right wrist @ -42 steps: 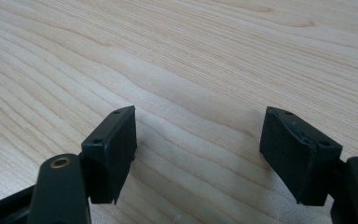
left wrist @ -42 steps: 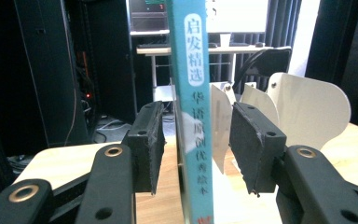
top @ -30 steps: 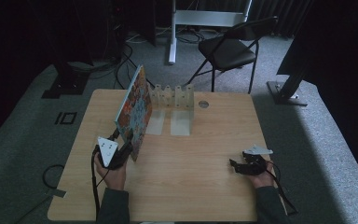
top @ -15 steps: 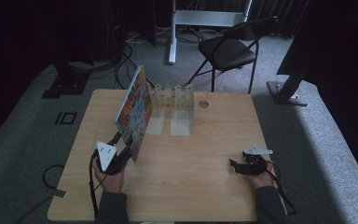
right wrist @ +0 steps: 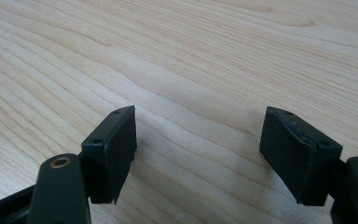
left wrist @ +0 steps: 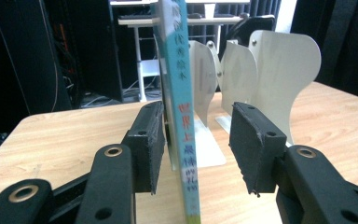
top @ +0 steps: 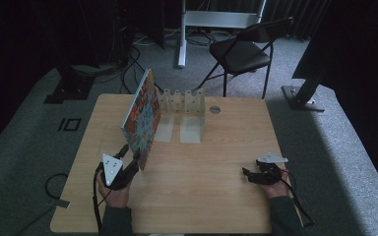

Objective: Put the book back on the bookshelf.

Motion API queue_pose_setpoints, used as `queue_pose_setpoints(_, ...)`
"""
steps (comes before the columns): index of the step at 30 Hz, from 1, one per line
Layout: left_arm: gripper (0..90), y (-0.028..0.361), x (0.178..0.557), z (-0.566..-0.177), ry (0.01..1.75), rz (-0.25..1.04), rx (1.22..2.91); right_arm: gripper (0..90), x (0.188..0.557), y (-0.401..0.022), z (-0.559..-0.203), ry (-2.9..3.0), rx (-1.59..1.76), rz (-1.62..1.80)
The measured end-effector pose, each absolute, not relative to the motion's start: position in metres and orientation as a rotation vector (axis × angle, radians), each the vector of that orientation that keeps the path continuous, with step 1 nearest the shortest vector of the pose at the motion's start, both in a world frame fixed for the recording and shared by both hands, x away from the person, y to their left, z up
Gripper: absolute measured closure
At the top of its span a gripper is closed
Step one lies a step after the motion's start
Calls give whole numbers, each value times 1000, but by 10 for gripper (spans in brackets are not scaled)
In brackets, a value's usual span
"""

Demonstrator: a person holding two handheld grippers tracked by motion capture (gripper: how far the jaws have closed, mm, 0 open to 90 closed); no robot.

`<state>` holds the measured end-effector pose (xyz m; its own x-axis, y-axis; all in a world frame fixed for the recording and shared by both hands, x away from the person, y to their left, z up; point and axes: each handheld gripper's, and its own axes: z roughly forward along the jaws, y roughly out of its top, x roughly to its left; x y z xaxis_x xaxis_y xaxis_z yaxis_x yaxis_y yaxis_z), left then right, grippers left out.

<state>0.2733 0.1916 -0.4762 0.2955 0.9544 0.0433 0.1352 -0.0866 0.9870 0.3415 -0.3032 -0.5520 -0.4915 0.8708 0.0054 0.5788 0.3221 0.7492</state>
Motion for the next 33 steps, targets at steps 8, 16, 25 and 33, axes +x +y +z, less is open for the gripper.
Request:
queue_pose_setpoints(8,549,190,267,-483,1061,933,1511,269,341,-303,-552,2193,1284,993)
queue_pose_setpoints(16,550,188,264,-487,1052,917,1538,269,341,-303,-552,2193,1284,992)
queue_pose_setpoints(25,549,184,264,-495,1046,881,1562,269,341,-303,-552,2193,1284,993)
queue_pose_setpoints(33,549,180,263,-501,1042,854,1582,269,341,-303,-552,2194,1284,993)
